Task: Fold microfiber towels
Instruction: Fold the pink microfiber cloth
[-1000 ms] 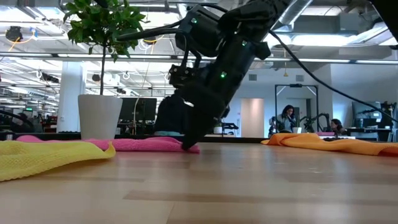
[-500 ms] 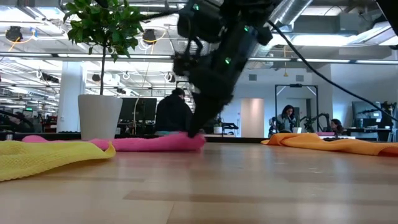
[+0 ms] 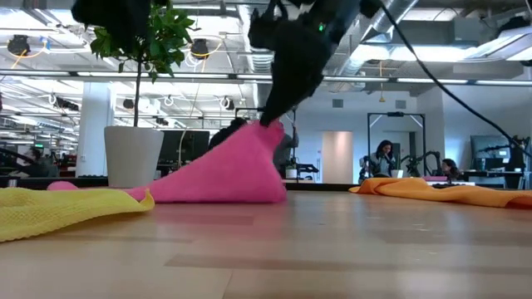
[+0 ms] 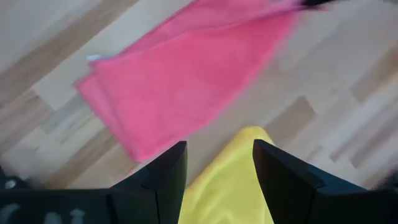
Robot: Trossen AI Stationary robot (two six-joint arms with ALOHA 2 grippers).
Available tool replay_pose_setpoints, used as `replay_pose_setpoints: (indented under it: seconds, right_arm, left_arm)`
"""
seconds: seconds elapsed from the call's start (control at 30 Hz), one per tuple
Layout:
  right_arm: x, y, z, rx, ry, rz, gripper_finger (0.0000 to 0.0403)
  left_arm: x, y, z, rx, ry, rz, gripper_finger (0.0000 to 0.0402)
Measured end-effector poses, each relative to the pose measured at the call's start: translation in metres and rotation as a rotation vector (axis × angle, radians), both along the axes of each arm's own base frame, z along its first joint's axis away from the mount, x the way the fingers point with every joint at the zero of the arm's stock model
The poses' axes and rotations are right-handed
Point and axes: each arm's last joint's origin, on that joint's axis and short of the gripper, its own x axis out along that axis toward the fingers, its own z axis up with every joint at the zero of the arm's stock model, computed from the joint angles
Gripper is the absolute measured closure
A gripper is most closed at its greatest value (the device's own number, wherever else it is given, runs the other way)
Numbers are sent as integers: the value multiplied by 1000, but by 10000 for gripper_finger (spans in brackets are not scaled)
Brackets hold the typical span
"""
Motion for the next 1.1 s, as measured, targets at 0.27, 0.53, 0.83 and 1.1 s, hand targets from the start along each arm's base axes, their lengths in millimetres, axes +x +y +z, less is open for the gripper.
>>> replay_pose_setpoints:
  seconds: [0.27, 0.53, 0.83, 1.1]
  right_arm:
    - [-3, 0, 5, 1, -1, 2, 401]
    - [-3, 0, 5, 1, -1, 3, 401]
    - [-3, 0, 5, 2, -1, 2, 400]
    - [-3, -4, 5, 3, -2, -7, 400]
  left_arm:
    - [10, 57, -43, -127, -7, 19, 226]
    - [4, 99, -89, -144, -62, -14, 226]
    - [-21, 115, -124, -147, 58, 60, 226]
    - [-24, 116, -147, -88, 24, 40, 226]
